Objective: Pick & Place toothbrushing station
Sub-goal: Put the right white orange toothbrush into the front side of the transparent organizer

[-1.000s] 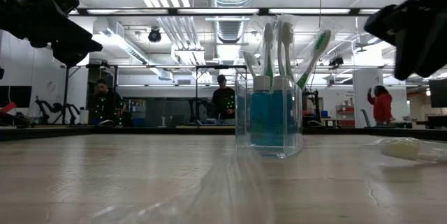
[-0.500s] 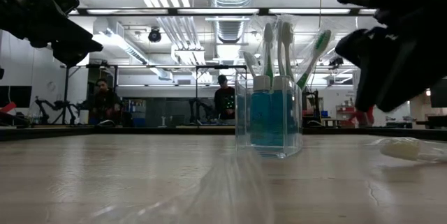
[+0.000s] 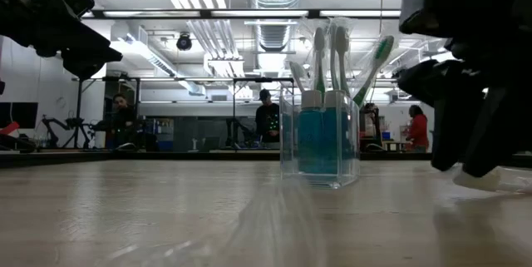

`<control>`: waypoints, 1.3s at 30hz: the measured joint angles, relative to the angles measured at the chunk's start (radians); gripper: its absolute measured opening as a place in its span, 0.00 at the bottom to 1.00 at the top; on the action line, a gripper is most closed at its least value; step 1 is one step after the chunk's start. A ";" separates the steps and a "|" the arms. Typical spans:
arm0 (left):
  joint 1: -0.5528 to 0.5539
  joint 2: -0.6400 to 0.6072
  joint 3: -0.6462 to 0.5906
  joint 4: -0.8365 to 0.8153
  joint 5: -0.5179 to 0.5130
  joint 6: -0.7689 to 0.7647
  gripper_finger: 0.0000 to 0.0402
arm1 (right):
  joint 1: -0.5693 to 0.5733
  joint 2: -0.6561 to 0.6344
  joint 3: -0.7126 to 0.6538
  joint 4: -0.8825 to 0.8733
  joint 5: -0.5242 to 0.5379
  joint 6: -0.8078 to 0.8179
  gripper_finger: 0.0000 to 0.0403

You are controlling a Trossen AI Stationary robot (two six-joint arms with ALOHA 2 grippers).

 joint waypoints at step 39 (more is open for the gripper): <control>0.000 0.000 0.000 -0.001 -0.001 0.000 0.37 | 0.001 -0.104 0.000 0.068 0.479 -0.036 0.02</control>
